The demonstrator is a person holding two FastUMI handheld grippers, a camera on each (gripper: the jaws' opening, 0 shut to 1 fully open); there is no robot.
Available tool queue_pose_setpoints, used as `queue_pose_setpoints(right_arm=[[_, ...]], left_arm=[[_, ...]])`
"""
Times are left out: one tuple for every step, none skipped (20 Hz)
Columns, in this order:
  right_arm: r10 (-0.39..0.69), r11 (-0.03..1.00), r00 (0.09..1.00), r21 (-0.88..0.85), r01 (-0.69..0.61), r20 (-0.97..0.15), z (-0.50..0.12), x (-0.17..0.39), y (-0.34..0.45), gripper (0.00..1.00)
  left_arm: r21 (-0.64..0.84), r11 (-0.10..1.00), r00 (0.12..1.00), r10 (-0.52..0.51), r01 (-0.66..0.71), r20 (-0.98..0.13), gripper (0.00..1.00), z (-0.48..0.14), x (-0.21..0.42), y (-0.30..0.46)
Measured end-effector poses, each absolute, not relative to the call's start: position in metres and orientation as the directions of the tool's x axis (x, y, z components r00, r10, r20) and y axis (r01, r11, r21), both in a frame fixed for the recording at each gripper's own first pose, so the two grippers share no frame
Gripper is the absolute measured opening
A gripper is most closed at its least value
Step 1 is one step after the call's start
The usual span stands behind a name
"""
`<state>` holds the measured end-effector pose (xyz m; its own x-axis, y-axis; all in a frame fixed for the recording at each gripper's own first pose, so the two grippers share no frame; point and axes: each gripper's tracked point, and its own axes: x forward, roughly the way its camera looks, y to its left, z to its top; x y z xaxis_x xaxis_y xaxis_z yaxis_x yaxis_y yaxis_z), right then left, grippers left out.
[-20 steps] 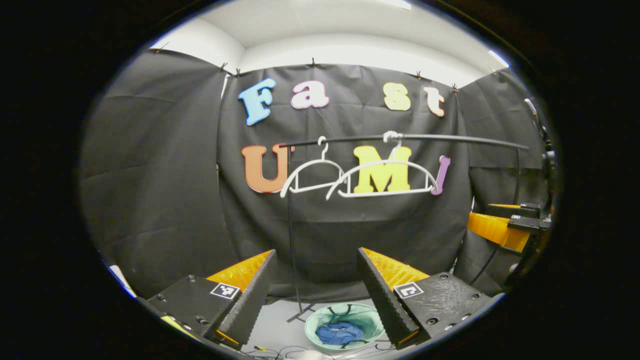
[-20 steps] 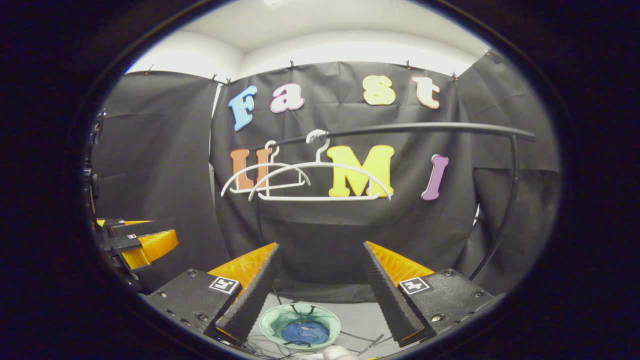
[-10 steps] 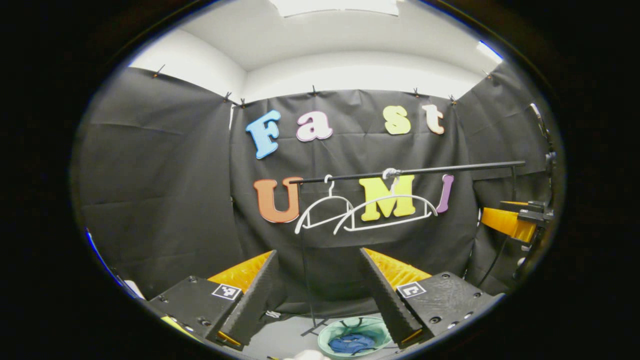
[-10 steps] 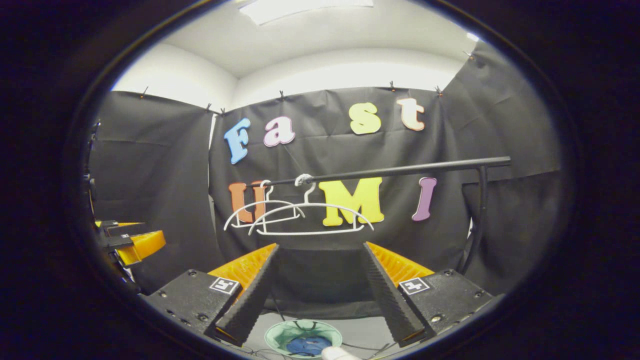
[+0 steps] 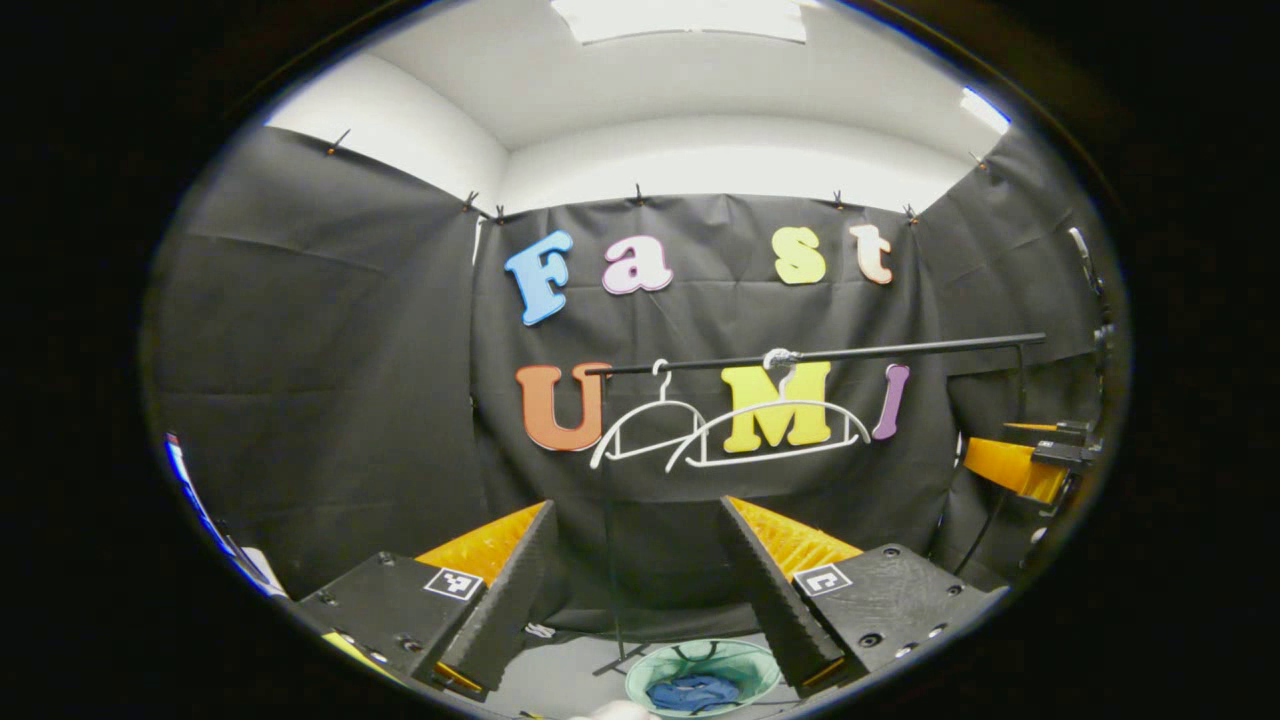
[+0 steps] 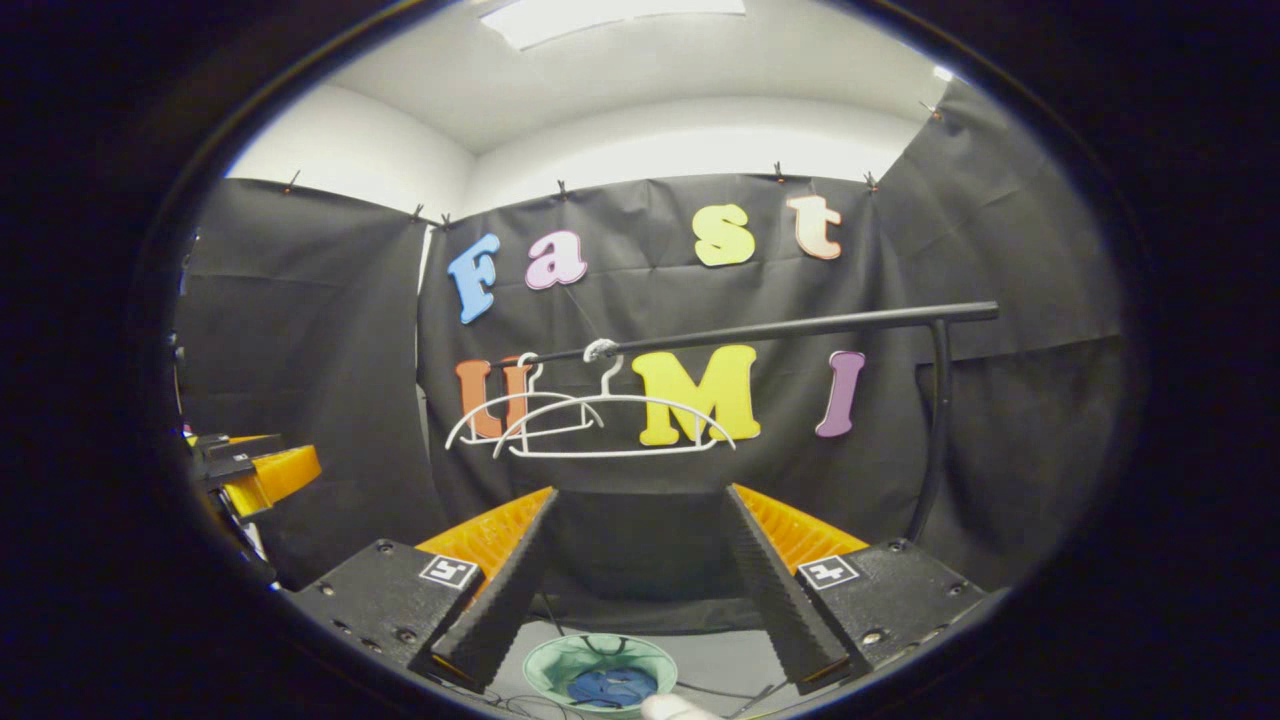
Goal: Grasp the clothes on the hanger with both hands and then place them into the laundry hamper below.
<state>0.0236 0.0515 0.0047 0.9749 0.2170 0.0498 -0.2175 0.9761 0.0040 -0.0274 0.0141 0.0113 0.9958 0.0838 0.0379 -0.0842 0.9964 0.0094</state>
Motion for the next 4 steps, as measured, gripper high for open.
queue_pose_setpoints(right_arm=[[0.215, 0.977, 0.976, -0.010, -0.214, 0.047, 0.0055, 0.0240, 0.0503, 1.00], [0.215, 0.977, 0.975, -0.016, -0.214, 0.054, 0.0077, 0.0242, 0.0525, 1.00], [0.215, 0.977, 0.975, -0.016, -0.214, 0.061, 0.0110, 0.0236, 0.0547, 1.00], [0.217, 0.976, 0.974, -0.015, -0.216, 0.063, 0.0117, 0.0235, 0.0573, 1.00]], left_arm=[[0.009, 0.996, 0.996, 0.084, -0.084, 0.038, 0.99, 0.0117, -0.0265, 0.0145], [0.001, 0.997, 0.996, 0.082, -0.082, 0.037, 0.99, 0.0106, -0.0251, 0.0134], [-0.011, 0.997, 0.997, 0.073, -0.073, 0.035, 0.99, 0.0106, -0.0223, 0.0114], [-0.019, 0.998, 0.997, 0.064, -0.064, 0.033, 0.99, 0.0108, -0.0219, 0.0093]])
